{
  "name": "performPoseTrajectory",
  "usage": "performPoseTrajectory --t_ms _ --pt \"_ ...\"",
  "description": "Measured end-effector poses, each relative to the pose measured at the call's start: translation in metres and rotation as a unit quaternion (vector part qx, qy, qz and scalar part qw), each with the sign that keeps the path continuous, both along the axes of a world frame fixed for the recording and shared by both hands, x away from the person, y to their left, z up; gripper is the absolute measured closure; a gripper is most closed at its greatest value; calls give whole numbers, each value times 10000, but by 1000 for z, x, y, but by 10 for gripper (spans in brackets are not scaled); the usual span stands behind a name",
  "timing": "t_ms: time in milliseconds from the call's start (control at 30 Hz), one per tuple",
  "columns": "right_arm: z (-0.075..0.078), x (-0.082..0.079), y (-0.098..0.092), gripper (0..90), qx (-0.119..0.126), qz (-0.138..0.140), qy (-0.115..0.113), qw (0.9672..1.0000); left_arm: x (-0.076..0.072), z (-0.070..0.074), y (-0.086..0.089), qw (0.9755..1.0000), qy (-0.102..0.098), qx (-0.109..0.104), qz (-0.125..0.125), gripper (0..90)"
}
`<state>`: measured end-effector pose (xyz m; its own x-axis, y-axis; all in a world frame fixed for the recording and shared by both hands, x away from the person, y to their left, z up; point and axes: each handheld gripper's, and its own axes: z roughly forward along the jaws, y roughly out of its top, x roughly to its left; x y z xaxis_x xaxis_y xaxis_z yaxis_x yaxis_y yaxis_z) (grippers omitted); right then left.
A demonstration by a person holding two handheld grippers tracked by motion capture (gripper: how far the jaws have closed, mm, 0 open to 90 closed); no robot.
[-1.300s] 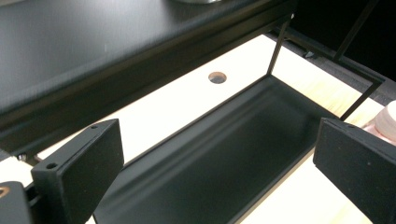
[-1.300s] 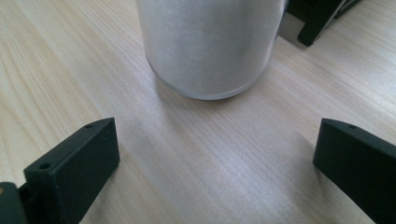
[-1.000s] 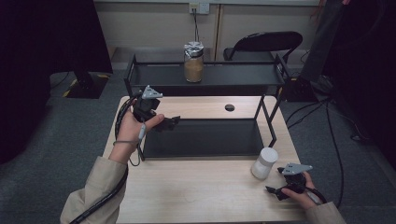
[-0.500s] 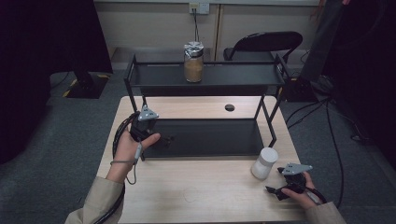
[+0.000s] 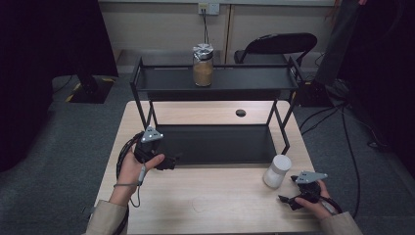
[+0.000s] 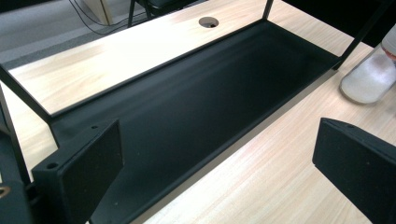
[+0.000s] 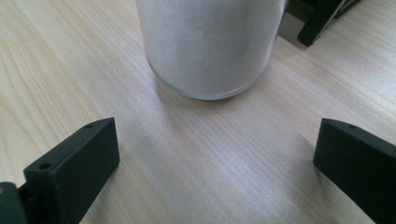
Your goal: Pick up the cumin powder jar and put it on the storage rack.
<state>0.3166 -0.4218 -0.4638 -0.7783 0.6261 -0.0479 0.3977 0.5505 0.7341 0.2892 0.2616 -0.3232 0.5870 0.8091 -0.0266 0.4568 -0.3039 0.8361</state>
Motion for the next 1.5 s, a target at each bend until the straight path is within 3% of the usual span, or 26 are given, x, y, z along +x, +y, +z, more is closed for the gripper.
performPoseTrajectory --t_ms 367,867,1500 --pt "0 0 0 0 0 -1 2 10000 -10 -27 6 10000 61 40 -12 13" --pt "0 0 0 0 -1 0 0 10000 -23 -64 11 9999 119 -74 -30 13" --pt "0 0 0 0 -1 -4 1 10000 -35 -102 13 9993 255 188 -191 13"
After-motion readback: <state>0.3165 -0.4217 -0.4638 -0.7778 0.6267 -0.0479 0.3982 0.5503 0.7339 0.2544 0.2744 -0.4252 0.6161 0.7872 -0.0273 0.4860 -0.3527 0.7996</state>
